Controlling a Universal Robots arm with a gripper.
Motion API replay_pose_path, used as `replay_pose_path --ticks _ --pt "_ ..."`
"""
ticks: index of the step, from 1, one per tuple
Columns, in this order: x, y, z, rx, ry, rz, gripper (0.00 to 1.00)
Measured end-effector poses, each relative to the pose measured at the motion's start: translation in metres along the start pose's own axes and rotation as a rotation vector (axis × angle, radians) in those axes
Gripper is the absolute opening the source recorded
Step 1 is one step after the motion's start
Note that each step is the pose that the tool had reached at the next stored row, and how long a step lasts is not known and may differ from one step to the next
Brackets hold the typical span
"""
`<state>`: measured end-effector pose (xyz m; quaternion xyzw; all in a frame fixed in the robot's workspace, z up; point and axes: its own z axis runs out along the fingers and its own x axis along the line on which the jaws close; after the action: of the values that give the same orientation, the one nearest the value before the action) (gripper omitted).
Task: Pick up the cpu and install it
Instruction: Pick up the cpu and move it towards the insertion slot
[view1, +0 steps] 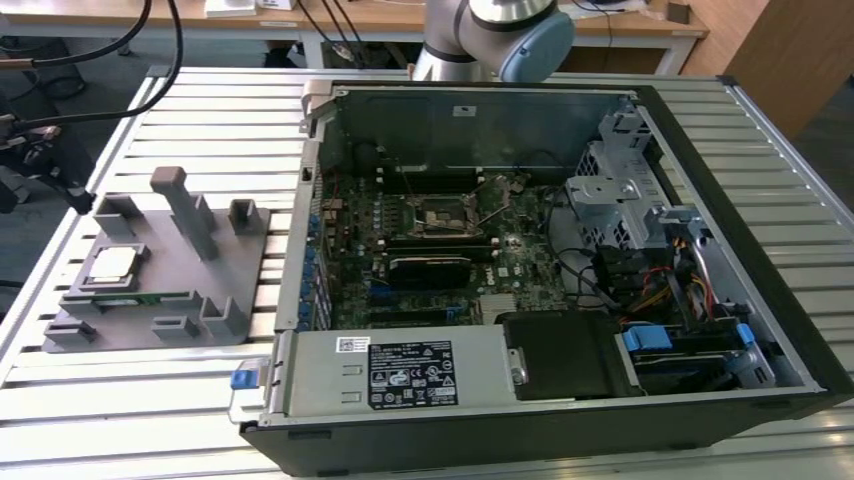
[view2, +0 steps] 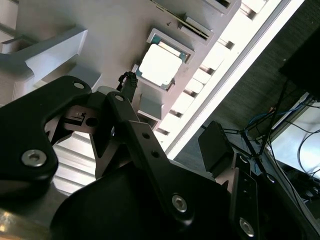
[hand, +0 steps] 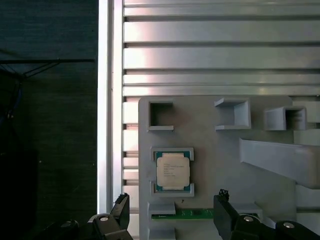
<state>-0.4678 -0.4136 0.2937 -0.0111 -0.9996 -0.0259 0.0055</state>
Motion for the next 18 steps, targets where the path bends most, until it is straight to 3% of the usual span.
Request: replay_pose_path --ticks 18 --pt "-0.0001 -0.0004 0.0073 0.0002 0.0003 0.0 0.76"
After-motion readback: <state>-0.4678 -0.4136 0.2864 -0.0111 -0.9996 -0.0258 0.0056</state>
